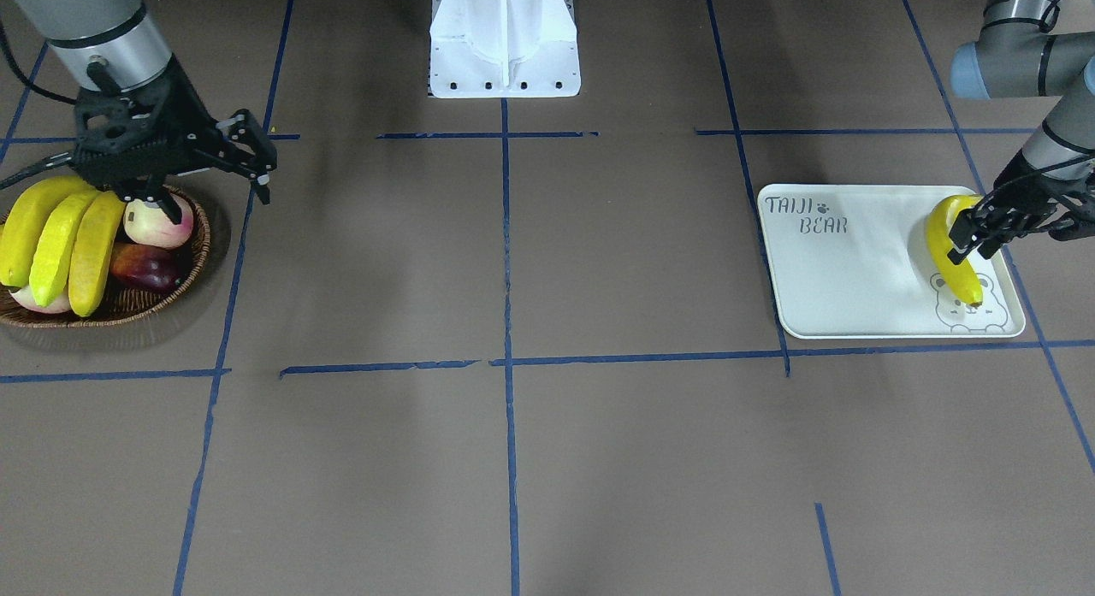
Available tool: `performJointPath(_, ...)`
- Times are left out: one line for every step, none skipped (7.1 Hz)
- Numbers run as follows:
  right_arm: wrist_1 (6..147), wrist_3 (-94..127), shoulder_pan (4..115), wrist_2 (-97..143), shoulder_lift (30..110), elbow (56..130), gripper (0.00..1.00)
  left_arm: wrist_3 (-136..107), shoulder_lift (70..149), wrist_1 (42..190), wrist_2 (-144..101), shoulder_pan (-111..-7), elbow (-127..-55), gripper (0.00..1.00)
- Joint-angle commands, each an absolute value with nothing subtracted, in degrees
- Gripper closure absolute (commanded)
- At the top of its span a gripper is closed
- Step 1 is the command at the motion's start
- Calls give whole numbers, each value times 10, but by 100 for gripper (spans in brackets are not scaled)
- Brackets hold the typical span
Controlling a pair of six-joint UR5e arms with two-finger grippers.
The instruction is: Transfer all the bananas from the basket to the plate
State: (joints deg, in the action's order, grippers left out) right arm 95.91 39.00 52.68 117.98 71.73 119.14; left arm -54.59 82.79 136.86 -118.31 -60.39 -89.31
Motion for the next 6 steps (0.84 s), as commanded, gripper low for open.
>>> performJointPath(959, 307, 586, 1227, 749, 1166, 0, -532, 834, 1368, -1186, -604, -889, 1)
performJointPath(959, 252, 618, 1239, 771, 1157, 0, -532, 835, 1363, -1191, -605, -896, 0)
performJointPath(958, 188, 654, 1266, 802, 1145, 0, -532, 843, 1328, -1214, -608, -911, 0)
performJointPath(957, 128, 687, 1280, 839, 1145, 0, -532, 851, 1292, -1231, -613, -941, 0)
performJointPath(953, 92, 711, 1294, 872, 1145, 0, -532, 851, 1254, -1231, -614, -969, 0)
performJointPath(951, 98, 716, 1326, 915, 1149, 0, -533, 852, 1247, -1230, -614, -976, 0)
